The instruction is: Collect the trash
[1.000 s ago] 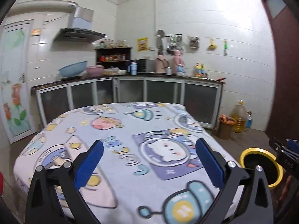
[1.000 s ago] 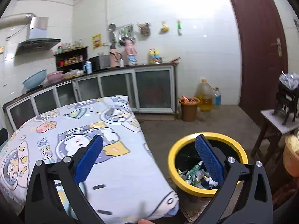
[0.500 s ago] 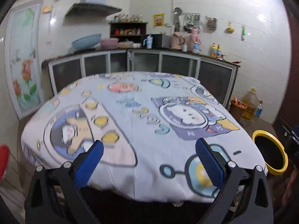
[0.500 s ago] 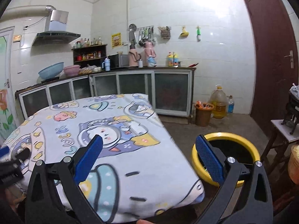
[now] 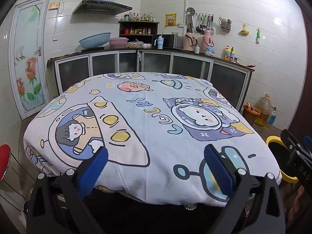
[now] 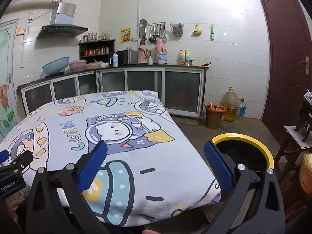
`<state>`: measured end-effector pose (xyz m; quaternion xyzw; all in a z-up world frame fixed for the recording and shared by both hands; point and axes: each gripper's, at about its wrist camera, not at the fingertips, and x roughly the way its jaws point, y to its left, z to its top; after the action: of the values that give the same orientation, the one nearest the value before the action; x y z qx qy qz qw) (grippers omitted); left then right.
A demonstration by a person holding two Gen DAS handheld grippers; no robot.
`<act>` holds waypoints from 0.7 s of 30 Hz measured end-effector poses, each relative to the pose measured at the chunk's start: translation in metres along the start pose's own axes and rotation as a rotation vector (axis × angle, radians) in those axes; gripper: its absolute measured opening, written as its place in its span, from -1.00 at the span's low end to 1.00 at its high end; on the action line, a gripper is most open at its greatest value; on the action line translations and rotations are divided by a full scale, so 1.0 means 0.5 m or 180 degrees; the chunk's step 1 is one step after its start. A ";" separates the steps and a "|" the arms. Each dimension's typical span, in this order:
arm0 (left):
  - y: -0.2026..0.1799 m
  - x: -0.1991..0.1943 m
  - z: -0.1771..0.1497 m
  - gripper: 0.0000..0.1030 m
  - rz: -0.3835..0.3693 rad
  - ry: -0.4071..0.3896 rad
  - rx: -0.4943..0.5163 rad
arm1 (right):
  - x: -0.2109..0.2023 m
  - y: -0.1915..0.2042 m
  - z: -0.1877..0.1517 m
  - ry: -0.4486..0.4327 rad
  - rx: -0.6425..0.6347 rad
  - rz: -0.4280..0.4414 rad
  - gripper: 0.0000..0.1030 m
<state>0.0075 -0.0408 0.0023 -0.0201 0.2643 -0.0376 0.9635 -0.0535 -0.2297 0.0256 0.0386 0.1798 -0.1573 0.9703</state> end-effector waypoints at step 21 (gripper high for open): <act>-0.010 0.012 -0.001 0.85 0.0010 0.0104 0.0015 | 0.017 -0.001 -0.015 0.0103 0.0024 0.0005 0.85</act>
<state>0.0118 -0.0464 -0.0009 -0.0169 0.2800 -0.0371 0.9591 -0.0488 -0.2318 0.0154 0.0449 0.1949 -0.1566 0.9672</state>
